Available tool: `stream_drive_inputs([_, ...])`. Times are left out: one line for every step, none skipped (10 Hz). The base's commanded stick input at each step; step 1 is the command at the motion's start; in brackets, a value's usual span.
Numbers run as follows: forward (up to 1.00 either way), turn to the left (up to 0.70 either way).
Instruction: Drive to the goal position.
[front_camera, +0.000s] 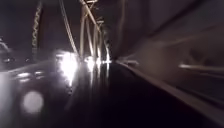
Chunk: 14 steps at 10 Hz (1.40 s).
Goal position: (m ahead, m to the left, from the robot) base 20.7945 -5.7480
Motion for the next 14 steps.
stream_drive_inputs([1.00,0.00])
stream_drive_inputs([1.00,0.00])
stream_drive_inputs([1.00,0.00])
stream_drive_inputs([1.00,0.00])
stream_drive_inputs([1.00,0.00])
stream_drive_inputs([1.00,0.00])
stream_drive_inputs([1.00,0.00])
stream_drive_inputs([1.00,0.00])
stream_drive_inputs([1.00,0.00])
stream_drive_inputs([1.00,0.00])
stream_drive_inputs([1.00,-0.24])
stream_drive_inputs([1.00,-0.34])
stream_drive_inputs([1.00,-0.40])
stream_drive_inputs([1.00,-0.40])
